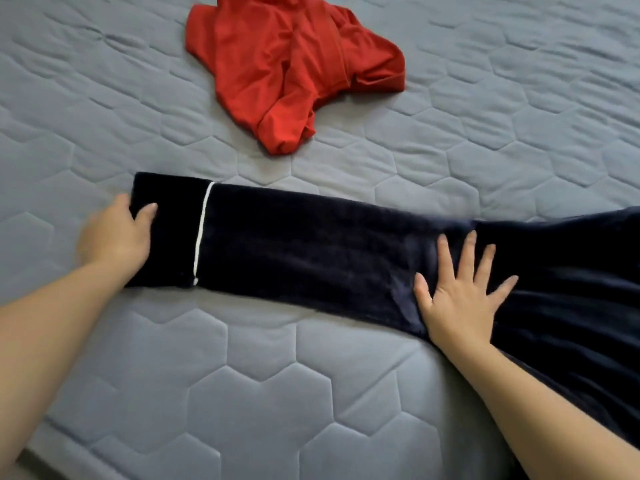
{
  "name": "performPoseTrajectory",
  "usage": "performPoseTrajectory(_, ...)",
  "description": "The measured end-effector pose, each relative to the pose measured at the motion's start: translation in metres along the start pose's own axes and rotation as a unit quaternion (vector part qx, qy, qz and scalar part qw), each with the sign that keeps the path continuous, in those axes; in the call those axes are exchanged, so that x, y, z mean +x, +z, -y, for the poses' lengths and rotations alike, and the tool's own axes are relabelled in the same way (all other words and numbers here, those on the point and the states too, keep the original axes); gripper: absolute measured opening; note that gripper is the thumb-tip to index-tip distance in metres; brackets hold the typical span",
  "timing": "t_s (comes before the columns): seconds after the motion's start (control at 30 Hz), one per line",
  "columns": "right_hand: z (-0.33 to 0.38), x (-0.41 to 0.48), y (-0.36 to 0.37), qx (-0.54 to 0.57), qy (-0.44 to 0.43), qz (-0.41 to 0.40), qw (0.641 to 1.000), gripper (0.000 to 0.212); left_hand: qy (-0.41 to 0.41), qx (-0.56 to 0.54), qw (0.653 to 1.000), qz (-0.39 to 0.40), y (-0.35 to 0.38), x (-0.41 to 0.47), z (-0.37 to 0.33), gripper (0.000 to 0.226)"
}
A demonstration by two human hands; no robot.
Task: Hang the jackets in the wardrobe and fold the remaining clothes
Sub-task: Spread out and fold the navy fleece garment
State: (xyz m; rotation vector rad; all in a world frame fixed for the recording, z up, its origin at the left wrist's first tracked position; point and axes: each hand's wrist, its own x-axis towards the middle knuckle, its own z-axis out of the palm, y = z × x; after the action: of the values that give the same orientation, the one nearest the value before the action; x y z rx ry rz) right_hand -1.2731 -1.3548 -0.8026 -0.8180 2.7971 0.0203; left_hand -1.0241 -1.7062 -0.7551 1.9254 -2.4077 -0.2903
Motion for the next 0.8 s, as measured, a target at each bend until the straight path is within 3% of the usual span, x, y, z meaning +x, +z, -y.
performPoseTrajectory(0.13,0.000,0.008,0.007,-0.021,-0.004,0.024,0.999,0.077,-0.079,-0.023,0.994,-0.075,0.019,-0.019,-0.014,0.044)
performPoseTrajectory(0.23,-0.005,0.012,-0.017,0.019,-0.010,0.094,0.995,0.069,-0.112,-0.059,0.985,-0.113,-0.003,-0.055,-0.034,0.060)
performPoseTrajectory(0.3,-0.013,0.009,-0.047,0.093,-0.023,0.151,0.984,0.066,-0.109,-0.084,0.985,-0.103,-0.019,-0.097,-0.054,0.066)
performPoseTrajectory(0.37,-0.032,-0.007,-0.079,0.160,-0.039,0.155,0.974,0.062,-0.057,-0.127,0.986,-0.088,-0.030,-0.154,-0.074,0.065)
performPoseTrajectory(0.43,-0.065,-0.039,-0.101,0.196,-0.028,0.152,0.968,0.059,0.007,-0.175,0.984,-0.029,-0.033,-0.225,-0.090,0.057)
performPoseTrajectory(0.53,-0.124,-0.104,-0.112,0.208,0.015,0.170,0.963,0.059,0.040,-0.232,0.956,0.176,-0.026,-0.343,-0.102,0.037)
performPoseTrajectory(0.63,-0.176,-0.161,-0.108,0.208,0.030,0.205,0.956,0.059,0.075,-0.176,0.929,0.318,-0.017,-0.442,-0.094,0.037)
performPoseTrajectory(0.73,-0.203,-0.202,-0.096,0.220,0.004,0.241,0.945,0.059,0.145,-0.053,0.934,0.321,-0.003,-0.499,-0.071,0.055)
performPoseTrajectory(0.8,-0.210,-0.222,-0.087,0.213,-0.036,0.258,0.942,0.059,0.117,-0.054,0.949,0.287,-0.001,-0.518,-0.063,0.052)
